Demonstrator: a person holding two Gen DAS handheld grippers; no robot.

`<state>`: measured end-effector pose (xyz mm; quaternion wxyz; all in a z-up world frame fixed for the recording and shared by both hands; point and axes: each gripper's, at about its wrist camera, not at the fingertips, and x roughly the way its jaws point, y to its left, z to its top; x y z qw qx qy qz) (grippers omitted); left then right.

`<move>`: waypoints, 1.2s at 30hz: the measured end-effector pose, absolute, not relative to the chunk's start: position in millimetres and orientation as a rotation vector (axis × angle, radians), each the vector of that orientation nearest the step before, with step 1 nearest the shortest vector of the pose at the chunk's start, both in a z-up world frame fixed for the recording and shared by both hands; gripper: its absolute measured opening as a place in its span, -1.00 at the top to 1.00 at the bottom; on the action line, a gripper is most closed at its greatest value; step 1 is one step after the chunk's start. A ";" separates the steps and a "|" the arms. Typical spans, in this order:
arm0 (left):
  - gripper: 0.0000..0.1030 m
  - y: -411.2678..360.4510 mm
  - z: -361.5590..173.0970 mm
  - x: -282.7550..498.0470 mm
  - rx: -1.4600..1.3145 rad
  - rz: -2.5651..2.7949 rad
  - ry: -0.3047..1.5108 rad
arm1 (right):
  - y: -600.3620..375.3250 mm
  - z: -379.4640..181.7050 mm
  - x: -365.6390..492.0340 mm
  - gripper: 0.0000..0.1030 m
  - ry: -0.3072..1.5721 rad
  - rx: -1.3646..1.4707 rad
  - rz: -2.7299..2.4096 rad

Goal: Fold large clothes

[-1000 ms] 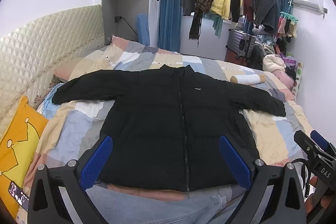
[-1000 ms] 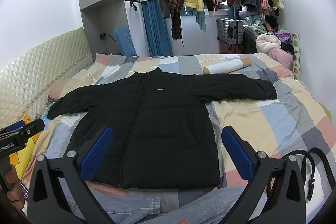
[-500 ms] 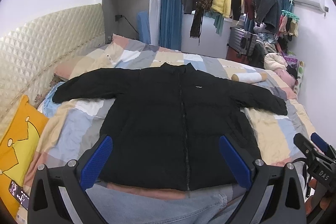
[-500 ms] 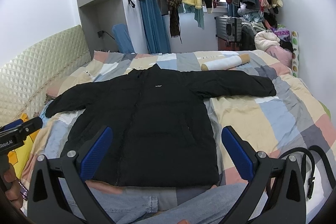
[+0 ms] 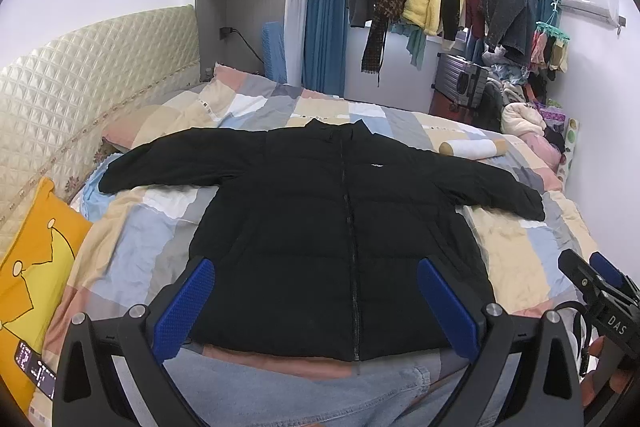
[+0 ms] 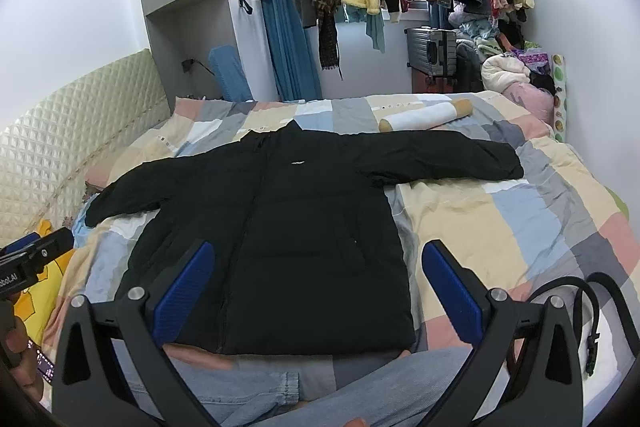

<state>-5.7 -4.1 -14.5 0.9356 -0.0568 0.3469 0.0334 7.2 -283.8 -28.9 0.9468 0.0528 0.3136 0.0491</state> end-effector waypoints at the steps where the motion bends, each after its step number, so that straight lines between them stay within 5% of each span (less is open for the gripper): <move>1: -0.99 -4.1 -14.9 -6.6 -0.116 0.065 0.709 | -284.1 -29.1 7.7 -1.00 0.640 0.109 0.103; 36: -0.99 -0.8 -8.2 -9.7 -0.154 0.048 0.687 | -274.8 -31.0 9.7 -1.00 0.636 0.096 0.181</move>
